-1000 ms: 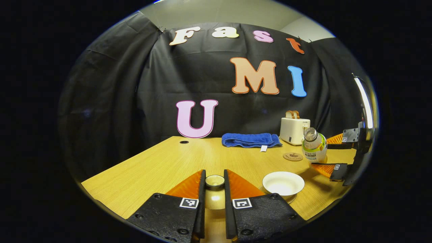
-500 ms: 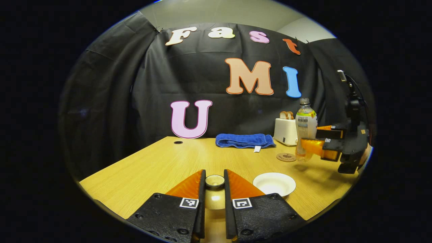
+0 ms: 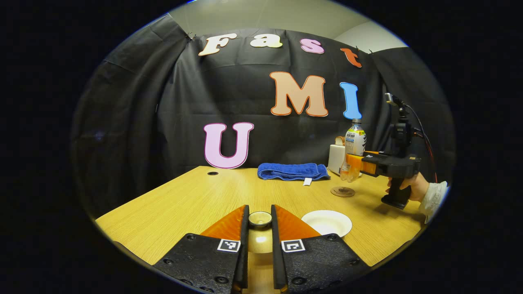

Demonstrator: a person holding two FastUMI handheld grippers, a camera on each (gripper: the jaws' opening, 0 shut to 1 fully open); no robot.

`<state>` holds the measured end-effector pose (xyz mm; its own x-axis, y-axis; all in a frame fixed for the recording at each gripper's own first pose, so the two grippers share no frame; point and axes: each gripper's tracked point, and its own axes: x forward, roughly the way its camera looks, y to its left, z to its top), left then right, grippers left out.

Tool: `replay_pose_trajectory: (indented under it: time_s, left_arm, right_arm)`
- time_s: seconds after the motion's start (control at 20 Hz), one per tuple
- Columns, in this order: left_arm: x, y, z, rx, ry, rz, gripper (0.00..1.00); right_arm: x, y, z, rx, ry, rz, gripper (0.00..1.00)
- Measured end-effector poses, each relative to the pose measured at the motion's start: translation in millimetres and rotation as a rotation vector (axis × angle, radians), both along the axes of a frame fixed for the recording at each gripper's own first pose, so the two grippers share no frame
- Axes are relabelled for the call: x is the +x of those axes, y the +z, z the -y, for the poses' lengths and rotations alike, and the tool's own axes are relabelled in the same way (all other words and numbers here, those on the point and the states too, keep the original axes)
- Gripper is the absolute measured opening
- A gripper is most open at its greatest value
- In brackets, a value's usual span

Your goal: Open the teacup lid with one hand, grasp the water bottle and pour water into the teacup with the other hand; after pouring, place the water bottle on the coaster and then close the teacup lid.

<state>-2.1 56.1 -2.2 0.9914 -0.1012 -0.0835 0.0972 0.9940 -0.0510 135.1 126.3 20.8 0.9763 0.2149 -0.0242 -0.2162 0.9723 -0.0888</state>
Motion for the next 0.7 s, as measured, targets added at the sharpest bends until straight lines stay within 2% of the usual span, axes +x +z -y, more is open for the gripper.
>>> replay_pose_trajectory:
  time_s: [0.35,0.55,0.7]
  left_arm:
    - [-5.8,1.1,3.0,-0.010,-0.007,0.004,0.22]
    - [-6.8,-1.9,2.1,-0.015,-0.006,-0.001,0.22]
    - [-6.6,-2.2,1.7,-0.010,-0.004,-0.001,0.22]
  right_arm:
    - [26.3,-44.3,9.2,0.049,-0.044,-0.143,0.72]
    - [27.7,-55.7,15.2,-0.012,-0.043,-0.142,0.72]
    - [22.5,-58.2,16.2,-0.010,-0.052,-0.139,0.72]
